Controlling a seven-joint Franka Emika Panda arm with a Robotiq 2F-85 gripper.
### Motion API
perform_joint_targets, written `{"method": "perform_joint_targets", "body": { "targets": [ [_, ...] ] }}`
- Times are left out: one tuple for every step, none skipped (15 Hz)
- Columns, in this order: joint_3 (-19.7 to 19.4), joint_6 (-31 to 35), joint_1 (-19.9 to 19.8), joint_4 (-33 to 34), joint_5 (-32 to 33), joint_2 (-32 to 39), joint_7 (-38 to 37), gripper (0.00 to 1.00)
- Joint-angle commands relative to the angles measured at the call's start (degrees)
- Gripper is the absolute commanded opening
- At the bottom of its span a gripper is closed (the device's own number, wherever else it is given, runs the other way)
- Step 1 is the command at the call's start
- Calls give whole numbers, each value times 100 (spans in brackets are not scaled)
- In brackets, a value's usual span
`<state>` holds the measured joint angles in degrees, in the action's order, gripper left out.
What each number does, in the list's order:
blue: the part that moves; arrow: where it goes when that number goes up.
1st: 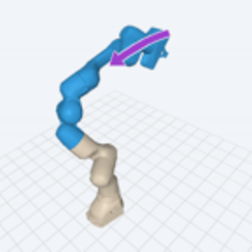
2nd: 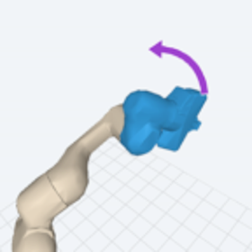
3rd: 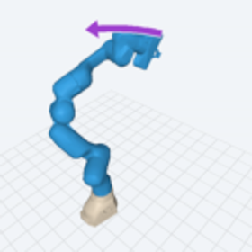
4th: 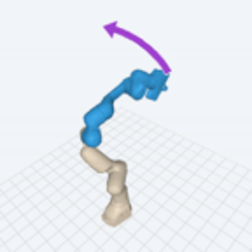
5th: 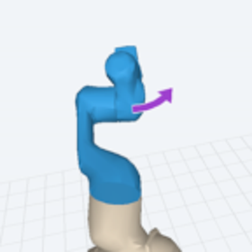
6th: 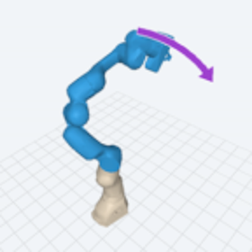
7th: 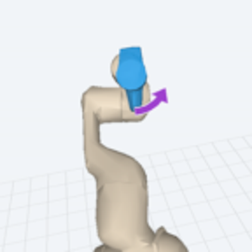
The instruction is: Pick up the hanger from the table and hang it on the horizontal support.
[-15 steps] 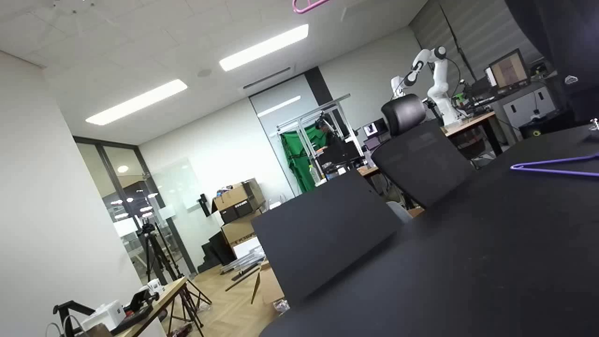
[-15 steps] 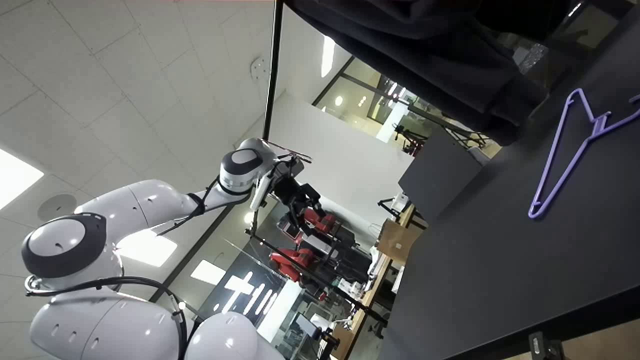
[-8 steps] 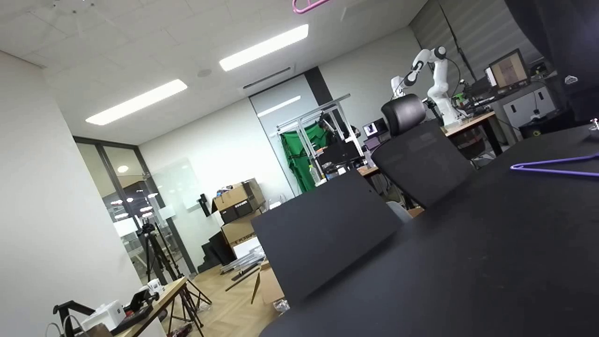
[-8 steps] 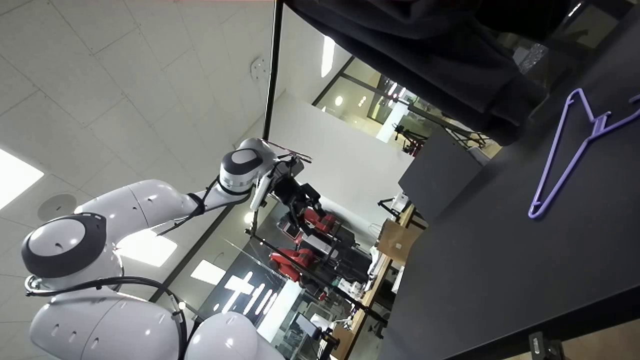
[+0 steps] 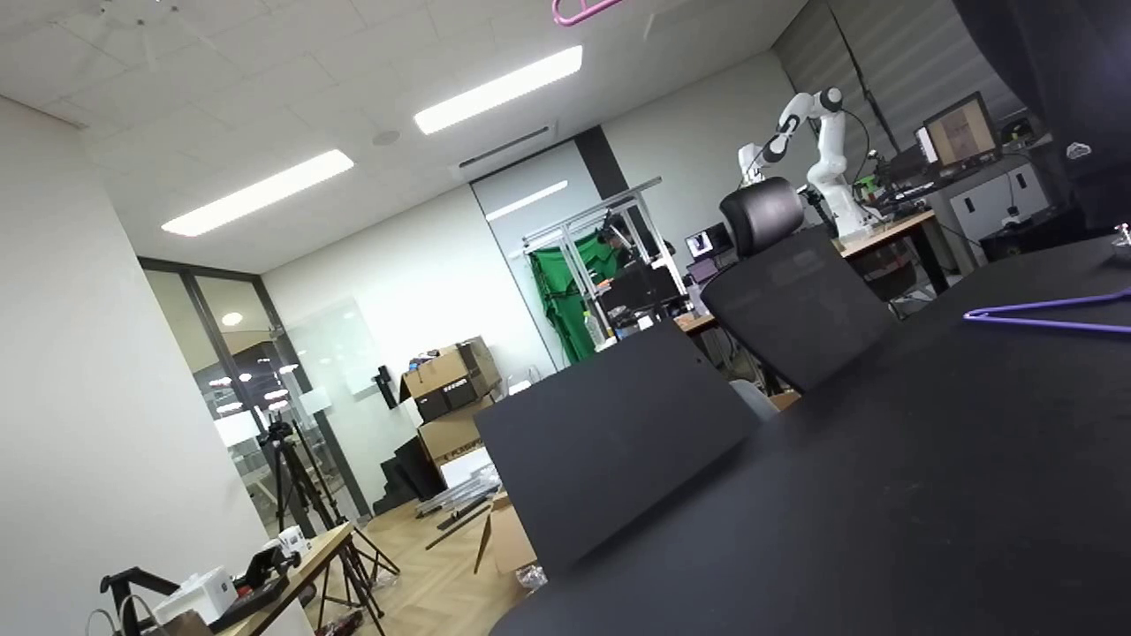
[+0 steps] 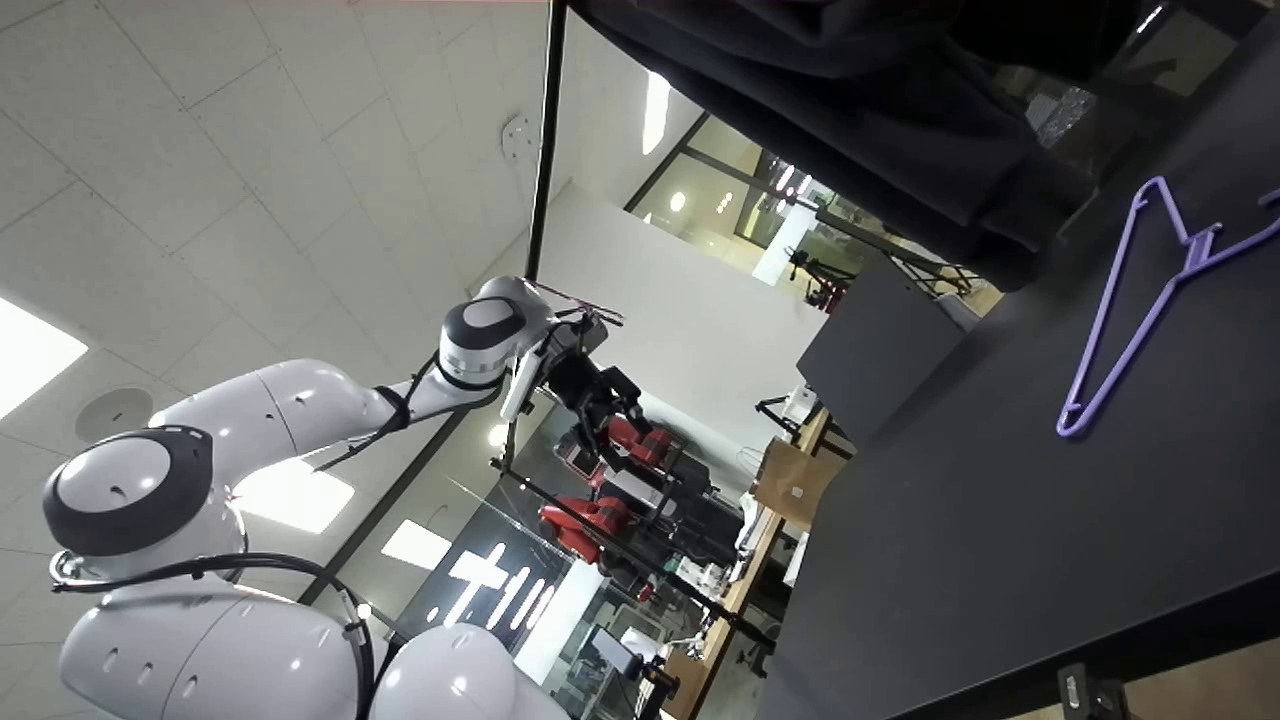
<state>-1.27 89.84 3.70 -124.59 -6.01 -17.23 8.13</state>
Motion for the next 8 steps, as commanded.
{"method": "perform_joint_targets", "body": {
  "targets": [
    [53, -11, -59, 9, -12, 3, 12, 100],
    [60, 35, -62, -65, 17, -62, 29, 100],
    [66, 120, -71, -180, 55, -160, 45, 100],
    [58, 184, -83, -286, 80, -250, 75, 100],
    [42, 232, -95, -393, 100, -347, 121, 100],
    [22, 277, -110, -517, 117, -469, 179, 100],
    [3, 317, -131, -644, 150, -611, 249, 100],
    [-22, 354, -156, -799, 181, -797, 321, 100]
  ]
}}
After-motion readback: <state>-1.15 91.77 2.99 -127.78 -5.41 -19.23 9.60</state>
